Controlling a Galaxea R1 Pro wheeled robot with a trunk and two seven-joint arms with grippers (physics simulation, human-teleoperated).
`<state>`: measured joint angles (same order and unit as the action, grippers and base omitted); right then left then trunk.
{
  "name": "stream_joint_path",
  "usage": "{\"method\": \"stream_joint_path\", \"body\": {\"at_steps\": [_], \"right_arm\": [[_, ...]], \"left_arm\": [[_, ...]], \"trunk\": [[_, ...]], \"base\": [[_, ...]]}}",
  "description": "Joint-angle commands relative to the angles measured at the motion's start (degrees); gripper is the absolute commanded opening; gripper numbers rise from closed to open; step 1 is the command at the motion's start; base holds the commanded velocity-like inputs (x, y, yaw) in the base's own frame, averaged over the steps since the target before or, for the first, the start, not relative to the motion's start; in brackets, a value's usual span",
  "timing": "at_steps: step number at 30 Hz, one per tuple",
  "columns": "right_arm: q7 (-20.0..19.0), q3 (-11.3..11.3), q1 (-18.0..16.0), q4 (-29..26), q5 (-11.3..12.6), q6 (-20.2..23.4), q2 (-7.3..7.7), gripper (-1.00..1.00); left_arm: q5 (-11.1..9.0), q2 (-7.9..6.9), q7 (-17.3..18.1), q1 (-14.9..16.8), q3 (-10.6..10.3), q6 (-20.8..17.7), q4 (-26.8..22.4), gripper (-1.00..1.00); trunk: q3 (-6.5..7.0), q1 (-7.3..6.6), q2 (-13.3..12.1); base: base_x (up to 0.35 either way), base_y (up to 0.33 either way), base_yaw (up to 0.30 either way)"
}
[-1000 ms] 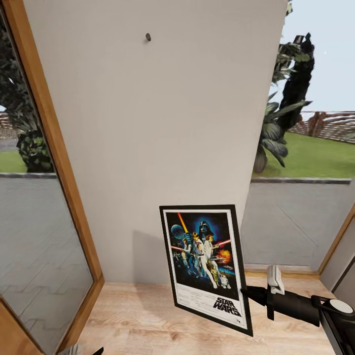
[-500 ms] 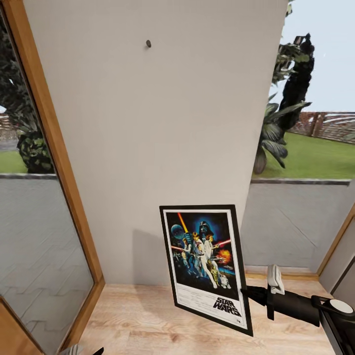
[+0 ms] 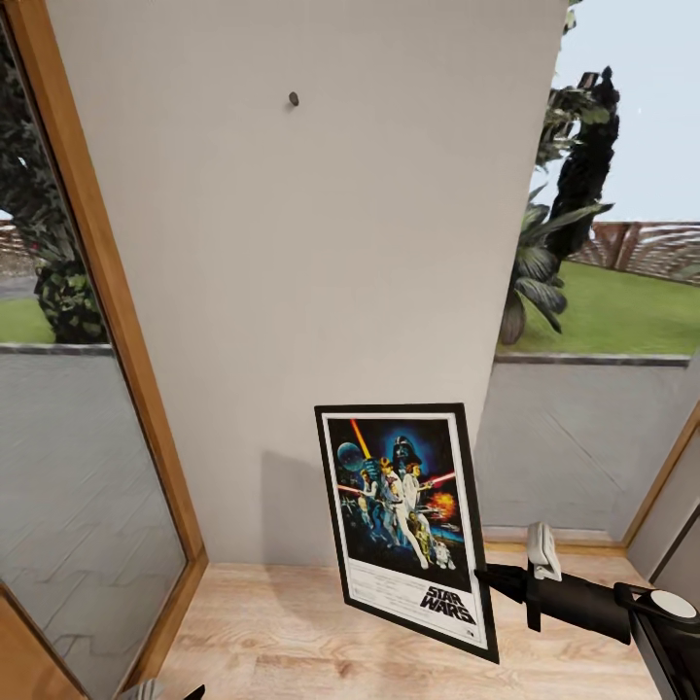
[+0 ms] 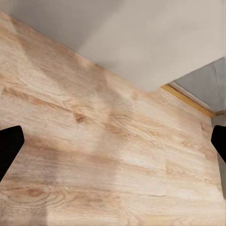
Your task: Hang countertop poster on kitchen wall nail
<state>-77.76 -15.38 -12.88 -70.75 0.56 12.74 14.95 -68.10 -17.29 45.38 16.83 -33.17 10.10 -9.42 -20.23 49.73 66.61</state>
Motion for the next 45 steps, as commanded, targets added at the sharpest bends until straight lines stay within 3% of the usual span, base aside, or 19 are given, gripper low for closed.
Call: {"method": "stream_joint_path", "body": {"at_steps": [1,45], "right_arm": [[-0.4,0.0,0.0,0.0,0.1,0.8,0.00,-1.00],[-0.3,0.0,0.0,-0.1,0.1,0.8,0.00,-1.00]], "left_arm": [[-0.4,-0.03,0.1,0.0,-0.5,0.4,0.0,1.00],[-0.3,-0.04,-0.3,0.0,-0.5,0.4,0.0,1.00]], "trunk": [[0.12,-0.22,-0.4],[8.02,-9.89,-18.0]], "base": [[0.000,0.000,0.000],[0.000,0.000,0.000]]}}
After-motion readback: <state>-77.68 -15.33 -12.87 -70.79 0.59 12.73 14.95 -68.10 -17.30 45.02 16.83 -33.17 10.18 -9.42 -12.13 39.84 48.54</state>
